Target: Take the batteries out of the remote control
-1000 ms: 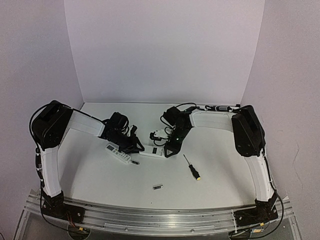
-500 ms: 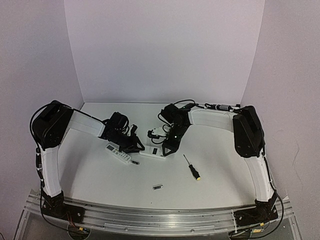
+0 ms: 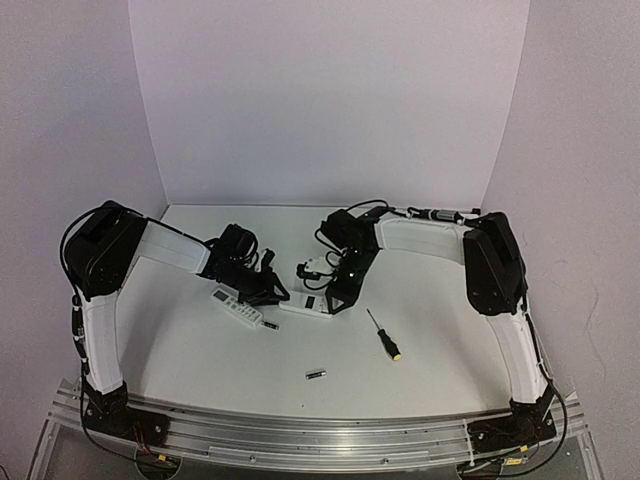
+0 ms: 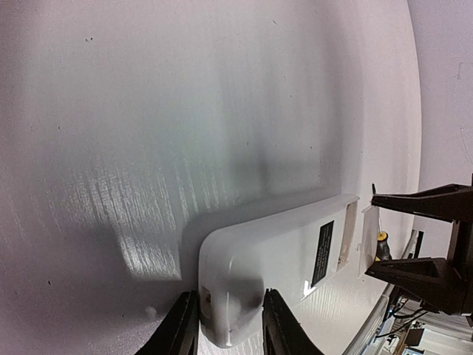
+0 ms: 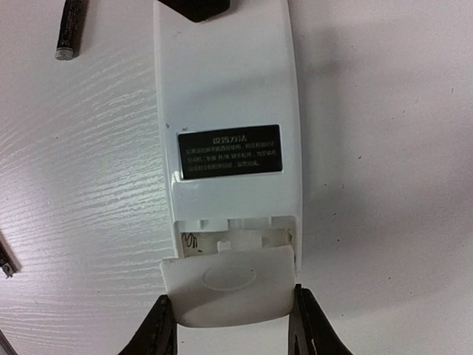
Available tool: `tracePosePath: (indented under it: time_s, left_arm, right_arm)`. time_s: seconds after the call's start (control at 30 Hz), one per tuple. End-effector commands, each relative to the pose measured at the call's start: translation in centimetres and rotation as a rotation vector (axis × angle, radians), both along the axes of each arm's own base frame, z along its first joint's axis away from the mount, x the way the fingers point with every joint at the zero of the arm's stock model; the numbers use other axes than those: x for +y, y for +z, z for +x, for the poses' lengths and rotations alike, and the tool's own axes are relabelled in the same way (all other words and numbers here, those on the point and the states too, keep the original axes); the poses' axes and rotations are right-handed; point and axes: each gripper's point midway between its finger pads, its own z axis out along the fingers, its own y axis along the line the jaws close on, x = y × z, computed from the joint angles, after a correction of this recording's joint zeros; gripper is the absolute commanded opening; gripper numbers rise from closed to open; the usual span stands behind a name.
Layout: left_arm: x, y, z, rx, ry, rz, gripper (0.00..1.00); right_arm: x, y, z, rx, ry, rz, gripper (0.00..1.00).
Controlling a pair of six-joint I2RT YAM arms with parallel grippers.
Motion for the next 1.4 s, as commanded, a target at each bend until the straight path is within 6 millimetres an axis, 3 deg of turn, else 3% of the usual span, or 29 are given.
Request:
tracePosePath:
  time_s: [0.0, 0.77, 1.13, 1.37]
  left_arm:
    - [1.7, -3.6, -0.9, 0.075, 0.043, 0.112, 0.30]
    - [1.5, -3.4, -1.2, 0.070, 0.026, 0.106, 0.30]
    - [1.5, -3.5, -1.9, 0.076, 0.025, 0.104, 0.29]
    - [1.5, -3.7, -2.2, 0.078, 0.027, 0.112, 0.29]
  right_arm:
    - [0.7, 0.1, 0.3, 0.009, -0.014, 0.003, 0.13]
    - [0.8, -1.2, 0.6, 0.027, -0.049, -0.021, 0.11]
    - [1.1, -2.1, -0.4, 0.047, -0.042, -0.045, 0.11]
    - [1.1, -1.6, -1.3, 0.070, -0.051, -0.049, 0.10]
